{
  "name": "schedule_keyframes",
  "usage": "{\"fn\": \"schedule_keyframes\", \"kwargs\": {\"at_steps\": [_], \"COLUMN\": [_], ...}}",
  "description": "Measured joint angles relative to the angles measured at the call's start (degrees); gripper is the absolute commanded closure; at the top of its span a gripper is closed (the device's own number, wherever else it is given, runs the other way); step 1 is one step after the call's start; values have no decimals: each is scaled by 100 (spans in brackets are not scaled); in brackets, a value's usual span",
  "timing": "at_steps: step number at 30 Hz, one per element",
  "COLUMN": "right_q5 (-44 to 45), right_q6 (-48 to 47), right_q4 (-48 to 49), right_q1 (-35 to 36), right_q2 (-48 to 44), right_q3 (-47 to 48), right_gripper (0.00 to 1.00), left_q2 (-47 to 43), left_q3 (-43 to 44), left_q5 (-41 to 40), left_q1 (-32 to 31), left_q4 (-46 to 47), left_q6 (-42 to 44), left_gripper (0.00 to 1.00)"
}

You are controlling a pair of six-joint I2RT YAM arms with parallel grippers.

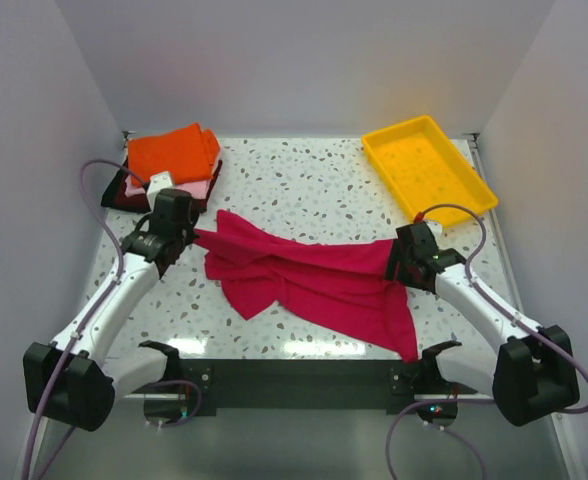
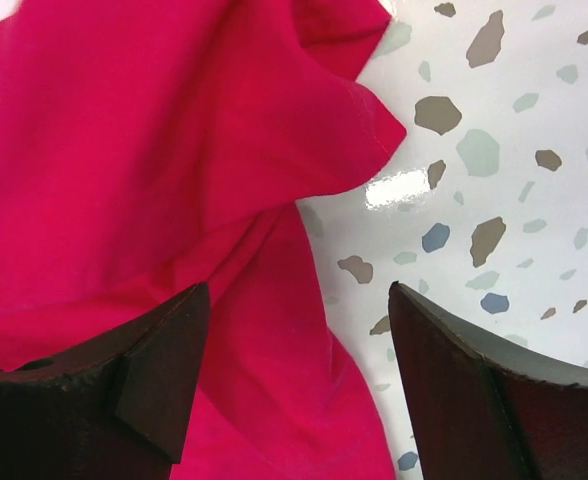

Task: Fold and stack the t-shirts
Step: Flatten the tshirt out

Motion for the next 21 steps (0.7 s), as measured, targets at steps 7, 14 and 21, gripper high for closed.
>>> {"fn": "schedule_keyframes", "kwargs": {"at_steps": [7,14,21], "right_q5": [-328,-645,-1016], "right_q6": [57,61,79], "right_q4": [413,872,1298], "right_q1": [-533,-1049,-1589], "right_q2": [177,367,756], "right_q3": [-199,-264,-275], "right_gripper": [28,31,36], "left_q2": [94,181,210], "left_q3": [136,136,136], "left_q5": [337,612,785], "left_q1": [595,780,870], "left_q4": [160,286,389], "left_q6": [518,719,811], "left_gripper": [100,100,100]}}
